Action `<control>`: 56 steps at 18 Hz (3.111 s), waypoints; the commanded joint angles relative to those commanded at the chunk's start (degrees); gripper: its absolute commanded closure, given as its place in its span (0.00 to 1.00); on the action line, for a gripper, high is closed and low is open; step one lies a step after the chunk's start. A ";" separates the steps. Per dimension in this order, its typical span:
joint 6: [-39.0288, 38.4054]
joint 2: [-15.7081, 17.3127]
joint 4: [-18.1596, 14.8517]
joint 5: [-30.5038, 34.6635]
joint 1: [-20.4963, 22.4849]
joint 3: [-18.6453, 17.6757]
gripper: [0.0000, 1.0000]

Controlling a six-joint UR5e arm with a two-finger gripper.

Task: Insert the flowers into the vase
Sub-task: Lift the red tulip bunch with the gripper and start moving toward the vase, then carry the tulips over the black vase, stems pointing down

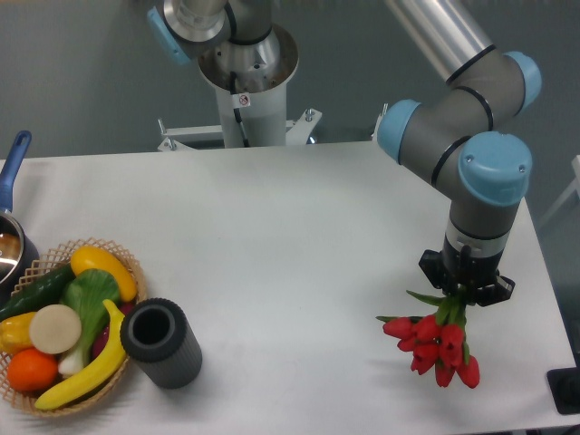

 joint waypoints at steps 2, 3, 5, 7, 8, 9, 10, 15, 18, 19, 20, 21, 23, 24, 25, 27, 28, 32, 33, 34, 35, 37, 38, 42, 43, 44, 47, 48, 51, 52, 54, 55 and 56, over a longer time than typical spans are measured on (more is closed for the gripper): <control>0.00 0.26 -0.09 -0.09 0.00 -0.09 0.97; 0.09 0.44 -0.09 -0.35 0.00 -0.09 0.96; -0.52 0.53 0.00 -0.79 -0.35 -0.09 0.97; -0.70 0.79 0.61 -2.97 -0.70 -0.35 0.97; -1.14 1.14 0.88 -4.64 -0.96 -0.35 0.97; -1.84 1.32 0.88 -6.14 -1.14 -0.35 0.97; -2.63 1.41 0.88 -7.20 -1.23 -0.44 0.97; -10.87 2.90 4.91 -14.22 -2.46 -0.88 0.93; -16.69 3.16 8.34 -21.07 -3.08 -1.85 0.93; -17.48 3.25 8.61 -22.92 -3.25 -1.93 0.93; -18.10 3.34 8.96 -25.11 -3.95 -1.85 0.93; -18.89 3.51 9.14 -27.31 -4.22 -1.85 0.93; -19.86 3.95 9.23 -31.00 -4.48 -1.76 0.93; -20.47 4.04 9.23 -32.94 -4.83 -1.50 0.93; -21.35 4.04 9.23 -34.61 -5.01 -1.15 0.94; -22.76 5.00 9.32 -37.60 -5.45 -0.36 0.94; -23.72 5.79 9.84 -38.92 -5.97 -0.27 0.94; -29.51 7.82 16.68 -48.75 -6.68 -0.18 0.94; -30.92 8.26 17.92 -51.21 -6.68 -0.18 0.94; -31.89 8.96 18.19 -52.89 -6.85 -0.26 0.94; -32.25 9.40 18.19 -54.56 -7.46 -0.27 0.94; -32.78 9.49 18.19 -58.77 -7.82 -0.44 0.94; -32.96 9.58 18.19 -61.41 -7.74 -0.44 0.94; -32.61 9.76 18.37 -71.26 -7.91 -0.53 0.94; -32.35 9.76 18.37 -72.24 -8.61 -0.70 0.94; -31.91 9.67 18.37 -72.51 -9.40 -0.88 0.93; -30.06 8.71 19.16 -73.21 -11.77 -0.88 0.92; -29.97 8.18 19.25 -73.73 -12.30 -0.88 0.90; -29.71 6.77 20.65 -74.00 -13.71 -0.97 0.88; -29.45 6.77 20.66 -74.00 -13.80 -0.97 0.88; -28.05 6.77 20.74 -74.09 -13.80 -0.97 0.86; -27.78 6.77 20.74 -74.18 -13.89 -1.06 0.85; -27.77 6.77 20.74 -74.18 -14.15 -1.49 0.84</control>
